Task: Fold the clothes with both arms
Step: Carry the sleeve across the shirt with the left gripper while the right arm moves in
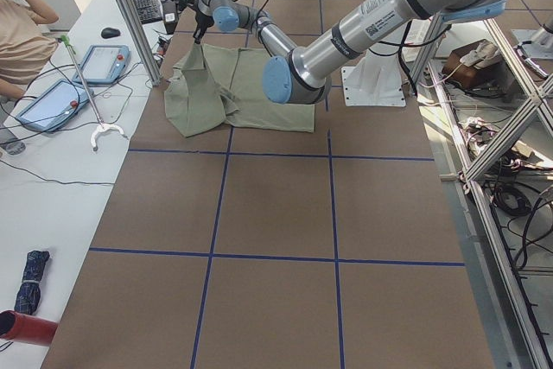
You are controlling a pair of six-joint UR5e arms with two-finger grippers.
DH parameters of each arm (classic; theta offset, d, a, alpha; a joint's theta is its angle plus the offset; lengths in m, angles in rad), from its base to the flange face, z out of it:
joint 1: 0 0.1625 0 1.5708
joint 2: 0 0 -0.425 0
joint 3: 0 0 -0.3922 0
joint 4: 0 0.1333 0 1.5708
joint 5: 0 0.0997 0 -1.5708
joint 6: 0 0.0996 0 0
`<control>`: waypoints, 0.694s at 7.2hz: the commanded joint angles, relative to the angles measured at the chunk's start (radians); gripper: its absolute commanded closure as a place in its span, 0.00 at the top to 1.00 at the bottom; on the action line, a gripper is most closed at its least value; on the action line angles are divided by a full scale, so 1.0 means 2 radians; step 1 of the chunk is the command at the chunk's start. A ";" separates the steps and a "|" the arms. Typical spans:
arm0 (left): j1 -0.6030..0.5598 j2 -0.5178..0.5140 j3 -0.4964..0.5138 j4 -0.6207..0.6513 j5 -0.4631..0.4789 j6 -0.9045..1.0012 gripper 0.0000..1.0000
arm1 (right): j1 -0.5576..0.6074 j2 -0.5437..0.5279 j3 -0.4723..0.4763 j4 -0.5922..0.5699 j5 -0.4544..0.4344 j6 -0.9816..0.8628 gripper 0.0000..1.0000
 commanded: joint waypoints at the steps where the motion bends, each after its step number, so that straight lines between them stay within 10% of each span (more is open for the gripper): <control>1: 0.065 -0.010 0.014 -0.092 0.037 -0.004 0.00 | 0.000 0.000 0.001 0.000 0.000 0.000 1.00; 5: 0.139 0.018 0.019 -0.188 0.091 0.018 0.00 | 0.000 0.000 0.000 0.000 -0.001 0.000 1.00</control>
